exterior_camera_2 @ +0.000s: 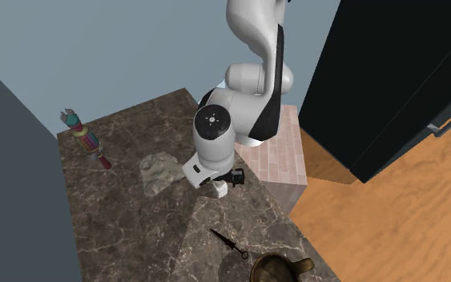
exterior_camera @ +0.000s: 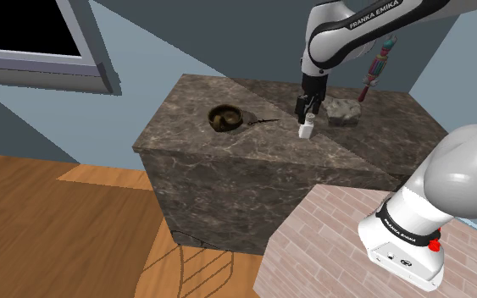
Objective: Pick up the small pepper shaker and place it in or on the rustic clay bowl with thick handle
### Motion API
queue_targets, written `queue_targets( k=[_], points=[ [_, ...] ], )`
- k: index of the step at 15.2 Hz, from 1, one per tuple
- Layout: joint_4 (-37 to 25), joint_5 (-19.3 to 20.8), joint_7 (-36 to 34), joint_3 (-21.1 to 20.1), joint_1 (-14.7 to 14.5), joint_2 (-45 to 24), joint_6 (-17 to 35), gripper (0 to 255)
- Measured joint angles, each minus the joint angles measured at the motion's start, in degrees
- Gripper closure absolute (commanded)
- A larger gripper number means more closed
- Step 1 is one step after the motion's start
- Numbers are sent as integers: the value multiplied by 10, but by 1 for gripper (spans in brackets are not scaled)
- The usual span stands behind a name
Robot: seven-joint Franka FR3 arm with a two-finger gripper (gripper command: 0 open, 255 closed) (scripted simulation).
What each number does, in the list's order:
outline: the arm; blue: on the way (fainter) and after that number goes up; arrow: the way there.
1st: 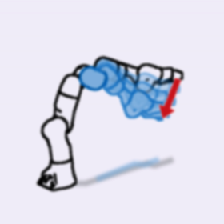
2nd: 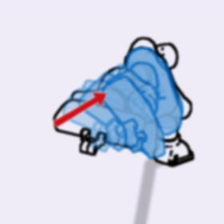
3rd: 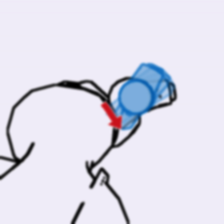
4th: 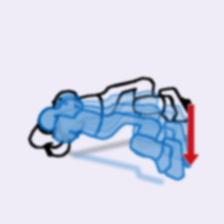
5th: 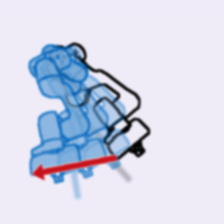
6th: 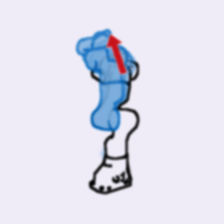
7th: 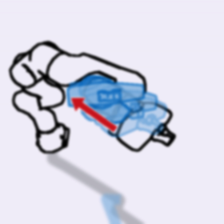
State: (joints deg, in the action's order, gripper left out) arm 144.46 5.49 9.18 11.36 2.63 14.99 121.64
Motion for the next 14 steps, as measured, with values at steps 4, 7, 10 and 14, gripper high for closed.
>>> queue_targets(
  k=[4,7,10,14],
  points=[
    [0,0,0,0,0,0,0,255],
    [0,0,0,0,0,0,0,255],
    [0,0,0,0,0,0,0,255],
    [-12,1,-1,-2,0,15,-27,255]
  ],
)
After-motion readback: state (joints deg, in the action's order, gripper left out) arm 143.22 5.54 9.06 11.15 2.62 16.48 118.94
